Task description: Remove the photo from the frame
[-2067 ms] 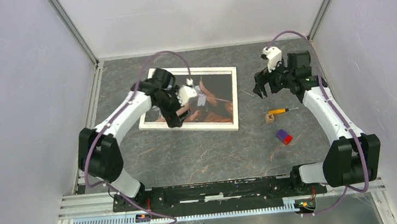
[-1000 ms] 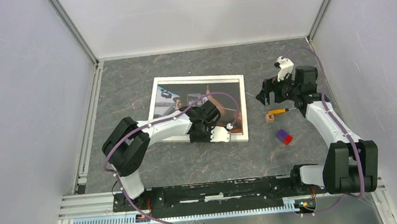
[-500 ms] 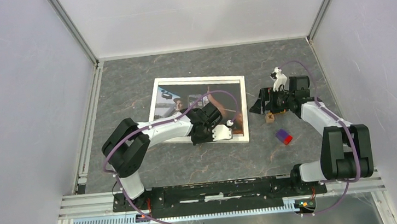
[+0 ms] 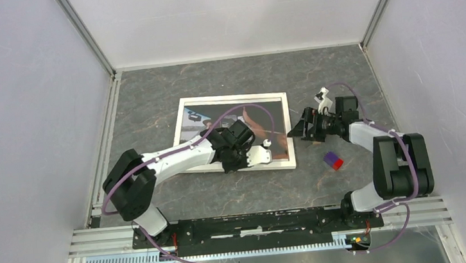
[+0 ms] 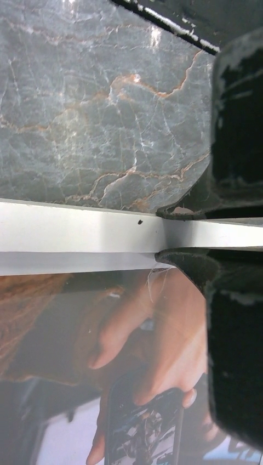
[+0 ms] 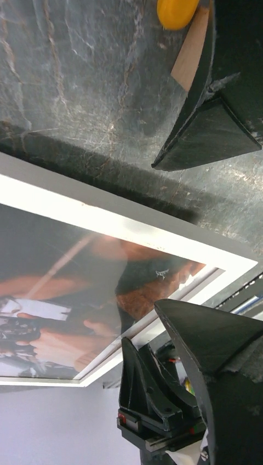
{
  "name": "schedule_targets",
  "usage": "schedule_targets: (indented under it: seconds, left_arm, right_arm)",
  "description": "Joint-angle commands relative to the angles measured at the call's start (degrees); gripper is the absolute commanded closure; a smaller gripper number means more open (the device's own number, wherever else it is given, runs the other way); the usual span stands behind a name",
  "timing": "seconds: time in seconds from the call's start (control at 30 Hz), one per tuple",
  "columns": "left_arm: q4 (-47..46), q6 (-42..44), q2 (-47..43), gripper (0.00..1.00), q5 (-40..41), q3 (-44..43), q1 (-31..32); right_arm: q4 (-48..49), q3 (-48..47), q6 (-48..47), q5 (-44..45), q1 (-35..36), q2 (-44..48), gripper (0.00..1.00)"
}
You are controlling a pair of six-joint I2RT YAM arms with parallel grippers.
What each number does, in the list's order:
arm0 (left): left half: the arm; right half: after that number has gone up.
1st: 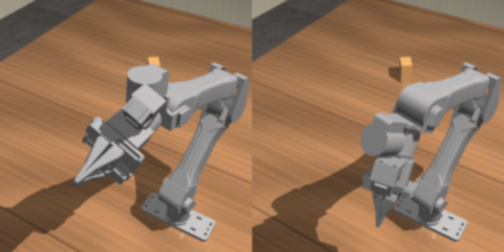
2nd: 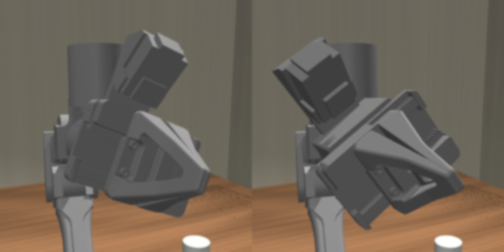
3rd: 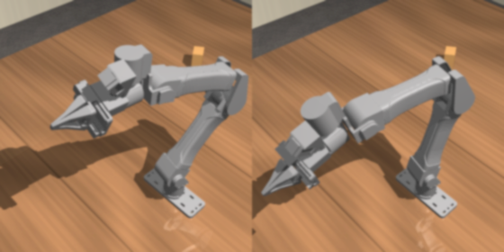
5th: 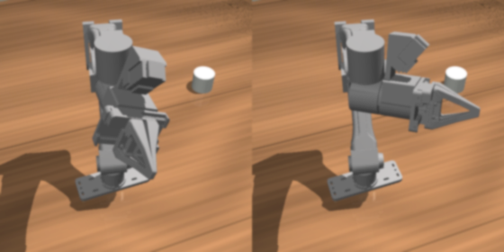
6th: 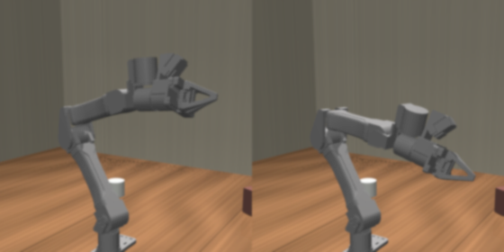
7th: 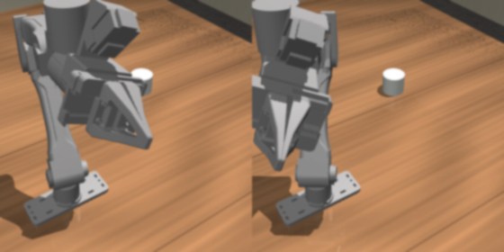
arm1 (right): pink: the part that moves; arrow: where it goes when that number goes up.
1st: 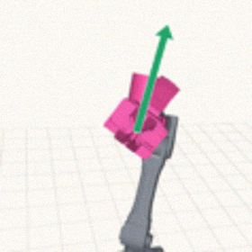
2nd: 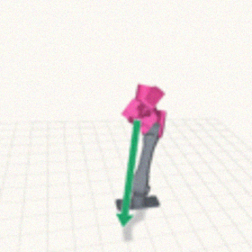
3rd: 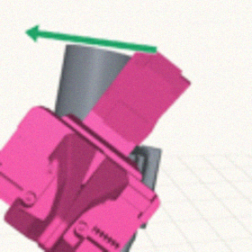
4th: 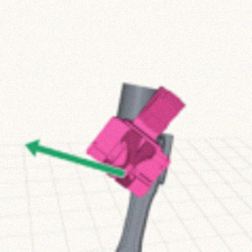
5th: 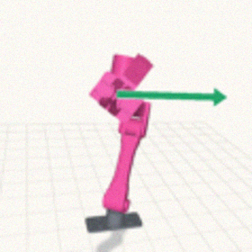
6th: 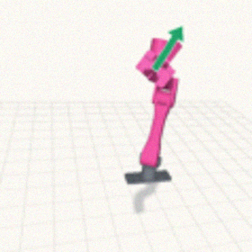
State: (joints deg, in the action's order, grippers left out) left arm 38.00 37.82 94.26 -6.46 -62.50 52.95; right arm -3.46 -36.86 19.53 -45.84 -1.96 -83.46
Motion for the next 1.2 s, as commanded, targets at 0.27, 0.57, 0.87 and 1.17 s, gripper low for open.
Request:
schedule_targets:
  seconds: [0.27,0.57,0.87,1.17]
  left_arm:
    - [-1.2,-0.9,-7.1,0.98,-4.8,1.4,-0.4]
    - [-2.8,-0.5,-7.5,0.98,-6.0,1.9,-0.5]
    - [-4.3,0.7,-7.3,0.98,-6.1,1.5,-0.5]
    - [-6.6,1.0,-6.3,0.98,-7.4,0.9,-0.4]
  right_arm:
    - [15.1,5.1,17.4,-8.5,4.2,-7.4,0.06]
    - [26.8,6.6,27.0,-11.5,8.7,-11.3,0.12]
    - [47.2,11.1,40.9,-12.5,9.6,-13.2,0.25]
    - [59.9,13.1,48.5,-12.5,12.5,-16.9,0.32]
